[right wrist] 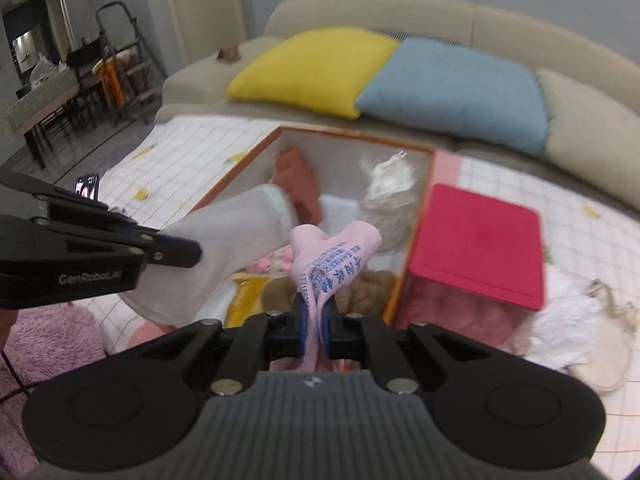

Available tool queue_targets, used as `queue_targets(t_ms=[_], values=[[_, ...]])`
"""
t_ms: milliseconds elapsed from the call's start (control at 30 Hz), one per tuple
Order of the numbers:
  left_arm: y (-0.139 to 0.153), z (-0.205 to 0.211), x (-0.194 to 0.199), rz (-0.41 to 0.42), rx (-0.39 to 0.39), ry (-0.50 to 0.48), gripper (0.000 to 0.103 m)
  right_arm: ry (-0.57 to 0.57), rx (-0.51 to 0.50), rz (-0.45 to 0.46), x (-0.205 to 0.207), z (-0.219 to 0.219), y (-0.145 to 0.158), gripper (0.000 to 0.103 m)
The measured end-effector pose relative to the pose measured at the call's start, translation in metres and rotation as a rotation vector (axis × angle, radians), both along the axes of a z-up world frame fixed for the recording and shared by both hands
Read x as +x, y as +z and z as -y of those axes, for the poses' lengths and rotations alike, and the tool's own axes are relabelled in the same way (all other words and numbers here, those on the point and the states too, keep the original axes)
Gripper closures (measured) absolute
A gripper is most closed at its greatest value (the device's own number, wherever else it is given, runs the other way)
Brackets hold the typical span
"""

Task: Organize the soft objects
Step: 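Lift and carry the pink cloth and plastic cone over the white box, then open both grippers to release the cloth and cone into the box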

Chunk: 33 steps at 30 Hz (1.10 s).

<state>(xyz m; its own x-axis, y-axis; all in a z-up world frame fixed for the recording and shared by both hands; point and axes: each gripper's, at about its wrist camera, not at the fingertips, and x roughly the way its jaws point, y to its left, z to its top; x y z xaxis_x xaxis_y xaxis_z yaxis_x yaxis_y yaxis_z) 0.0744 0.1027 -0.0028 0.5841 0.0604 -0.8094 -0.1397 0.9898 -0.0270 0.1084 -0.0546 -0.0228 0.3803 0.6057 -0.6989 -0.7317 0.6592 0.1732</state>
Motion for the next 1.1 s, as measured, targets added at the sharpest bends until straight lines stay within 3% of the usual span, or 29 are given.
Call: queue_targets(t_ms=[200,300,400,533,667,800,867,933,1100], values=[[-0.021,-0.026,0.004,-0.089,-0.045,0.056,0.099,0.045,-0.024,-0.154,0.018,-0.033,-0.021,0.098],[-0.029,-0.034,0.005,-0.123,-0.075,0.065,0.095,0.063,-0.062,-0.188,0.021,-0.045,-0.031,0.097],[-0.034,-0.032,0.008,-0.15,-0.045,0.067,0.094,0.07,-0.094,-0.223,0.022,-0.054,-0.041,0.097],[-0.037,-0.029,0.008,-0.16,-0.027,0.06,0.079,0.062,-0.12,-0.269,0.026,-0.056,-0.053,0.092],[-0.045,-0.02,0.014,-0.183,0.068,0.032,0.078,0.063,-0.147,-0.288,0.029,-0.058,-0.061,0.092],[-0.055,-0.017,0.021,-0.216,0.081,0.008,0.078,0.082,-0.156,-0.303,0.031,-0.063,-0.066,0.091],[-0.059,-0.014,0.023,-0.226,0.125,0.003,0.078,0.082,-0.162,-0.303,0.031,-0.064,-0.066,0.091],[-0.061,-0.013,0.024,-0.229,0.159,0.002,0.078,0.083,-0.158,-0.296,0.03,-0.063,-0.063,0.085],[-0.056,-0.009,0.021,-0.191,0.184,-0.003,0.064,0.094,-0.136,-0.247,0.024,-0.056,-0.046,0.061]])
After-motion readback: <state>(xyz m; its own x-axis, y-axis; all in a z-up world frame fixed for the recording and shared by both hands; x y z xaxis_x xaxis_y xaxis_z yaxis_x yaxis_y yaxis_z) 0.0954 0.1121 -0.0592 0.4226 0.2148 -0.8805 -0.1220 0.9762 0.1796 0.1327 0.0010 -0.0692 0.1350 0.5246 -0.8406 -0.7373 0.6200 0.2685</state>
